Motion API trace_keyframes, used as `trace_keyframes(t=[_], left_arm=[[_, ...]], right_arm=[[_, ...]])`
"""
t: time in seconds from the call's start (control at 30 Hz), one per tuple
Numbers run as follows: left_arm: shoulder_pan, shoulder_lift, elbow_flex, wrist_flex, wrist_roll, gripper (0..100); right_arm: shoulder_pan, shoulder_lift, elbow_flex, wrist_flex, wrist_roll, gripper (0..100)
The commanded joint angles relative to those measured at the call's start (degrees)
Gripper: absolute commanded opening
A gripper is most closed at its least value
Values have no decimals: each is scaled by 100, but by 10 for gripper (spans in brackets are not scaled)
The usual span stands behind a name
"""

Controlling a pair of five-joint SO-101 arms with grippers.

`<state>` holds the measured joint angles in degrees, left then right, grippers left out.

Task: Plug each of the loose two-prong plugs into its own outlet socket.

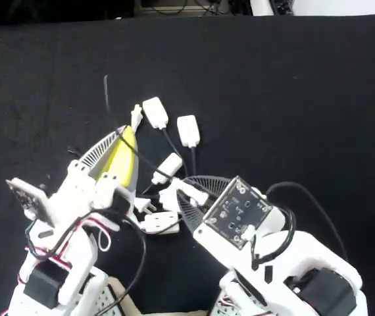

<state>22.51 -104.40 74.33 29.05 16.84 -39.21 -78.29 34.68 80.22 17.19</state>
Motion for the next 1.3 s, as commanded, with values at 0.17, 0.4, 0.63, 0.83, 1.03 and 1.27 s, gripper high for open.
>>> trace_keyframes(t=[0.17,0.4,0.63,0.83,1.03,1.27], left_arm=[[778,0,-189,-123,-809,29],[1086,0,-48,-114,-1231,29],[1305,0,-4,-114,-1688,29],[1516,0,13,-114,-2189,29],[1701,0,75,-114,-2637,29],[1833,0,136,-114,-2848,28]], right_arm=[[-79,31,136,-281,-26,11],[-70,-4,611,-290,-26,11],[-53,13,681,-290,-26,11],[-44,31,690,-255,-26,11],[-44,22,866,-255,-26,11],[-44,31,1042,-264,-26,11]])
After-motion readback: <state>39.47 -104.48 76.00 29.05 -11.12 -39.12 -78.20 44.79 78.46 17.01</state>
